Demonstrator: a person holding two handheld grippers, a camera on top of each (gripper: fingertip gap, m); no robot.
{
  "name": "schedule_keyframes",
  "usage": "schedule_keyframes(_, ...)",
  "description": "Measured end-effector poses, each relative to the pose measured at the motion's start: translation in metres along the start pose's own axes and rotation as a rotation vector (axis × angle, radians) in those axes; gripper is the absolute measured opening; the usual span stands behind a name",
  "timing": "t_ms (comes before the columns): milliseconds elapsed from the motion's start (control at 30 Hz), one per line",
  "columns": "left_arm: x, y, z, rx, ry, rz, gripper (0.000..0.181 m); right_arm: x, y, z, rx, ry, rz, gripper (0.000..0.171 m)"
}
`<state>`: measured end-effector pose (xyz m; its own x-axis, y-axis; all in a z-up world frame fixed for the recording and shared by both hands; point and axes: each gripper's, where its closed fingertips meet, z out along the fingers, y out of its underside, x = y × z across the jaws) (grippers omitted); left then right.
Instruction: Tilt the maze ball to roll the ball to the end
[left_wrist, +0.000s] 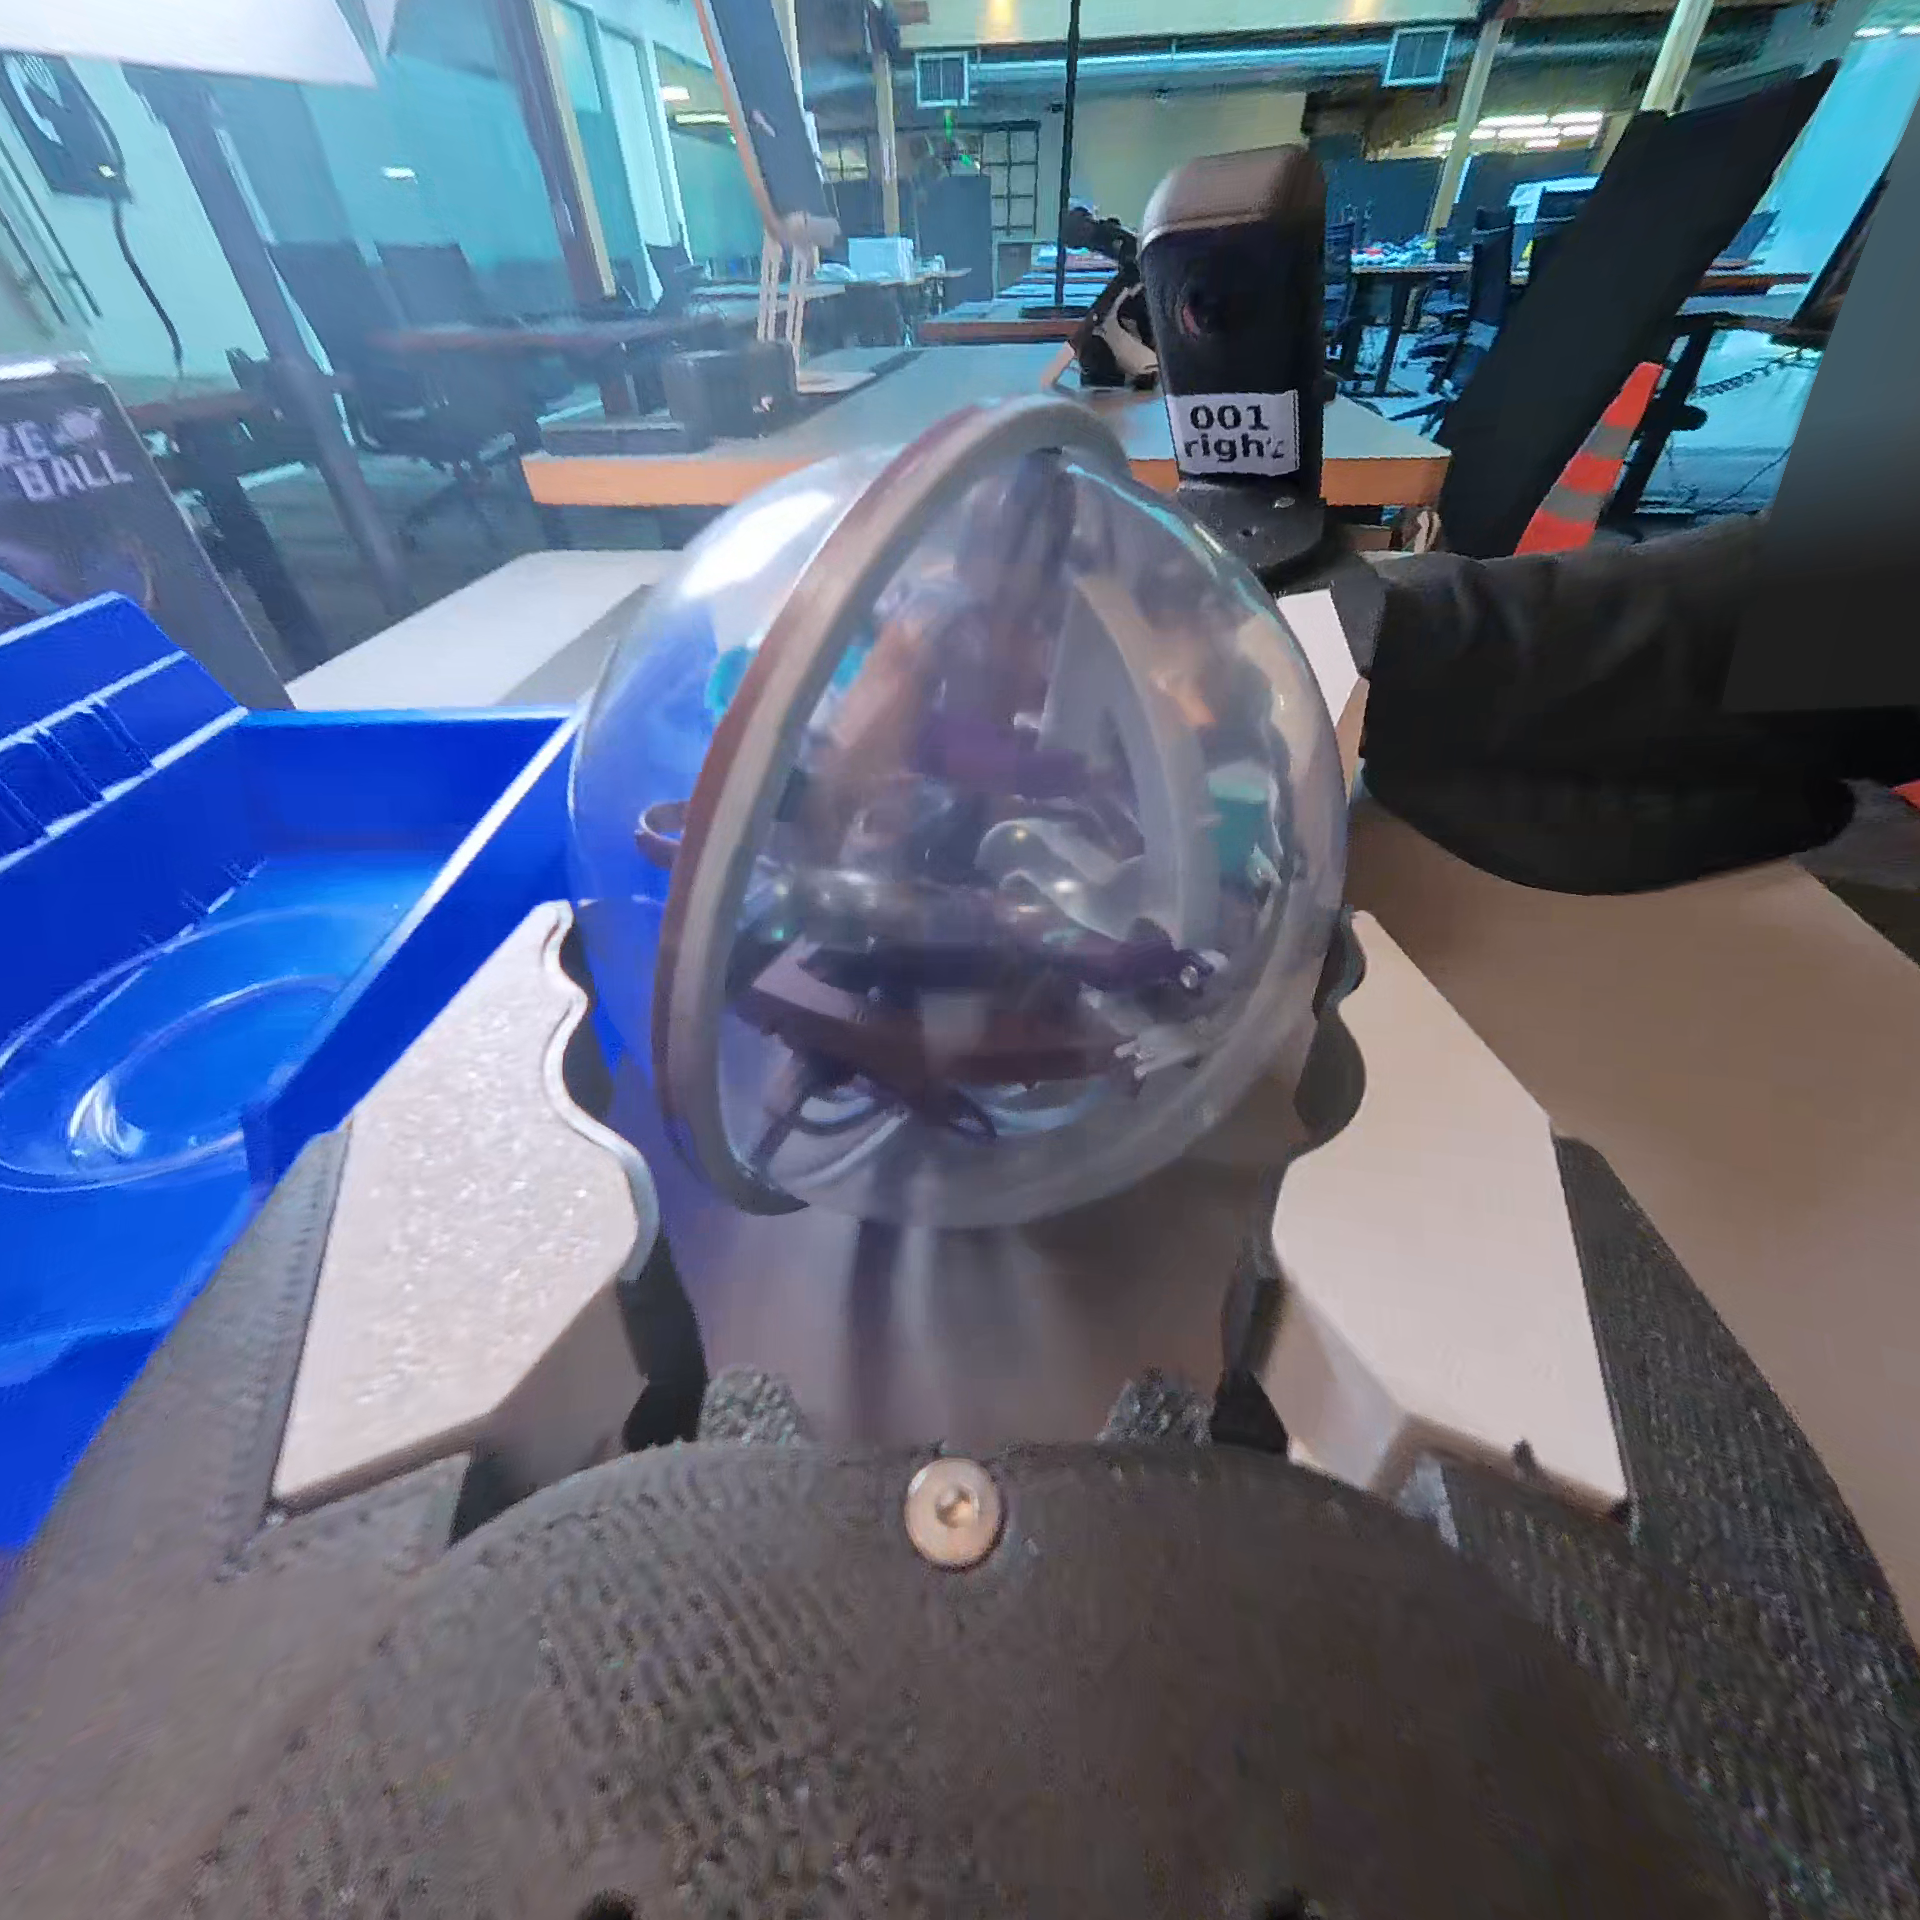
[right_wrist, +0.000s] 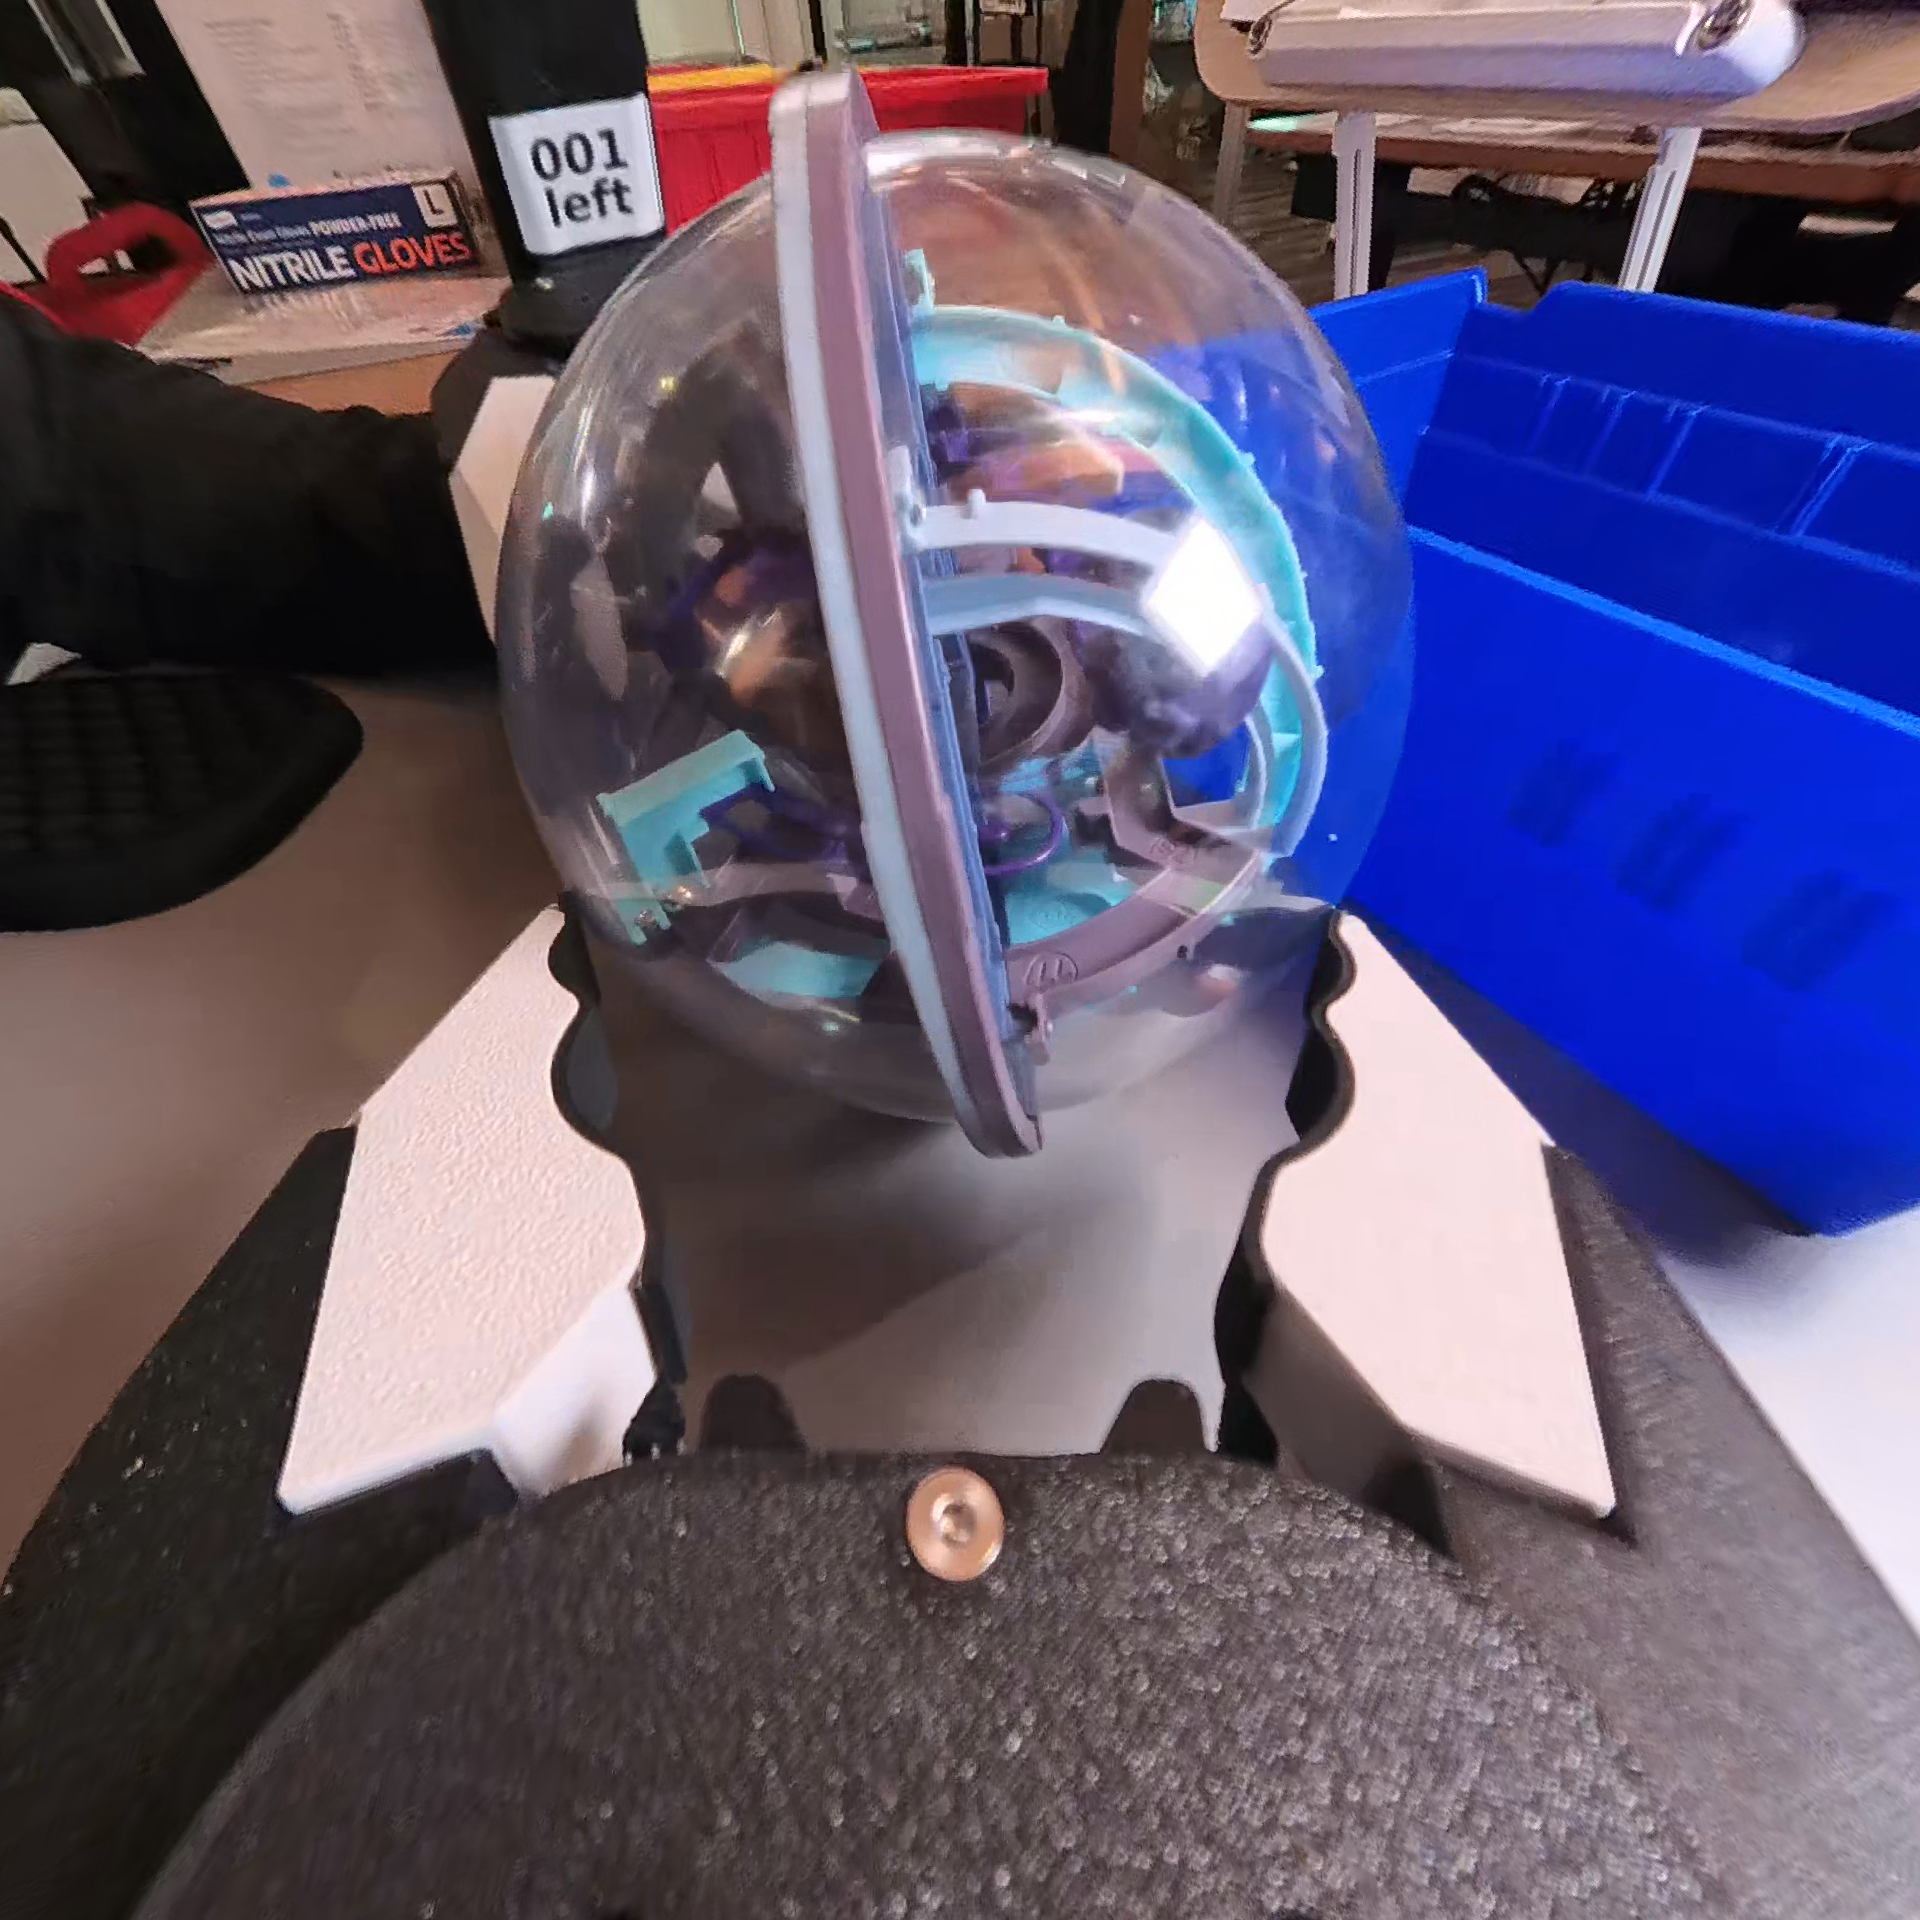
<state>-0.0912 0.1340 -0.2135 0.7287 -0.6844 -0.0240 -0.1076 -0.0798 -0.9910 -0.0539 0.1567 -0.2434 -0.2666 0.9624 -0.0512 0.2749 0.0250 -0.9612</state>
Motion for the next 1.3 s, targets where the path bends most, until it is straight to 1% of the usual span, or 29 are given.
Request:
schedule_keyframes(100, 0.002, -0.004, -0.001, 0.009, -0.01, -0.016, 0.136, -0.004, 0.003, 0.002, -0.012, -0.018, 0.038, 0.132)
schedule_keyframes(267, 0.002, -0.006, -0.006, 0.014, -0.013, -0.121, 0.136, -0.011, 0.001, 0.005, -0.023, -0.055, 0.132, 0.132)
schedule_keyframes(567, 0.002, 0.009, -0.01, 0.001, 0.076, -0.323, 0.136, -0.011, -0.015, 0.0, -0.01, 0.01, 0.101, 0.131)
schedule_keyframes(700, 0.002, 0.006, -0.01, 0.014, 0.056, -0.312, 0.136, -0.011, -0.012, 0.0, -0.016, 0.001, 0.112, 0.131)
schedule_keyframes(833, 0.004, 0.0, -0.012, 0.04, 0.016, -0.199, 0.135, -0.014, -0.003, 0.004, -0.046, -0.015, 0.088, 0.131)
schedule_keyframes(967, 0.005, -0.003, -0.015, 0.05, 0.004, -0.17, 0.135, -0.016, 0.0, 0.007, -0.059, -0.025, 0.084, 0.131)
schedule_keyframes(1133, 0.011, -0.011, -0.017, 0.09, -0.017, -0.042, 0.134, -0.021, 0.012, 0.012, -0.112, -0.038, 0.045, 0.131)
schedule_keyframes(1300, 0.007, -0.011, -0.018, 0.095, -0.015, -0.135, 0.133, -0.02, 0.008, 0.011, -0.092, -0.046, 0.088, 0.129)
